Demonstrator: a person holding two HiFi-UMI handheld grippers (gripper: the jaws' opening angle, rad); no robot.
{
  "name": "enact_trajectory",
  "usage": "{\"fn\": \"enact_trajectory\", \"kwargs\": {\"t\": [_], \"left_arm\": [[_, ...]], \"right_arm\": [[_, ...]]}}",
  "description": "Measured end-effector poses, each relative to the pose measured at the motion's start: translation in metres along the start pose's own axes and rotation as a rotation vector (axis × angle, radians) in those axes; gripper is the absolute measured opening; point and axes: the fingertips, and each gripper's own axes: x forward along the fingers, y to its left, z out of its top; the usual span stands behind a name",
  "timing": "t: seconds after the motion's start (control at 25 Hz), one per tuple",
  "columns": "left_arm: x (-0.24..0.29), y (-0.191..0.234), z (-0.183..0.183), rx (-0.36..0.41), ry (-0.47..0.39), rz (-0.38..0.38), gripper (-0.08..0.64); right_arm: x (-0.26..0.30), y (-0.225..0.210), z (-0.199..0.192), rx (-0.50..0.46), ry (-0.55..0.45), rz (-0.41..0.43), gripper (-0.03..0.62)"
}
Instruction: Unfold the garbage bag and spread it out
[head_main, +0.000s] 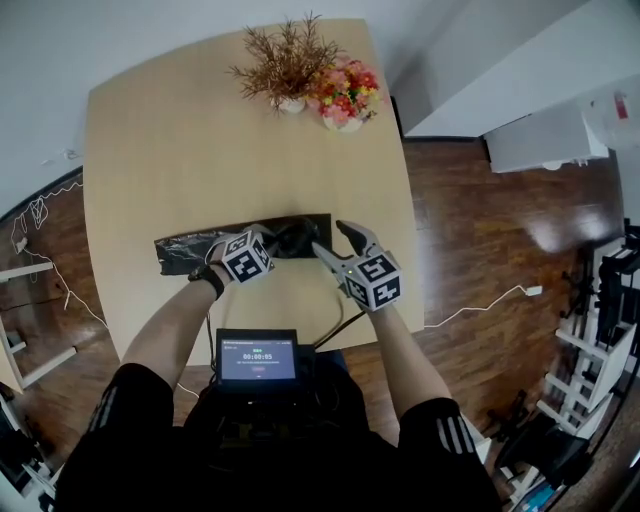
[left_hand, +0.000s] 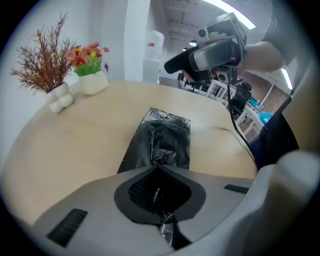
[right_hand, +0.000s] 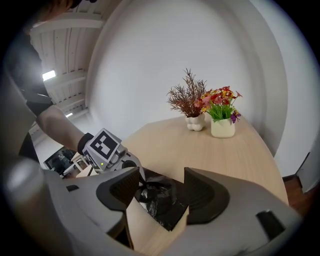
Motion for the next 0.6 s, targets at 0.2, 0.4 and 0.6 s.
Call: {"fn": "enact_trajectory", "kwargs": {"t": [0.2, 0.4, 0.6], "left_arm": [[-0.017, 0.002, 0.009, -0.099, -0.058, -0.04, 0.001], [-0.03, 0.017, 0.014, -0.219, -0.152, -0.055, 0.001], [-0.047, 0.027, 0.025, -0.456, -0.272, -0.124, 0.001]], "right_arm": [[0.002, 0.004, -0.002, -0.006, -0.003, -0.003, 0.285], [0.002, 0.013, -0.003, -0.069, 0.001, -0.001, 0.232], [0.006, 0.033, -0.003, -0.096, -0.002, 0.023, 0.212]]}}
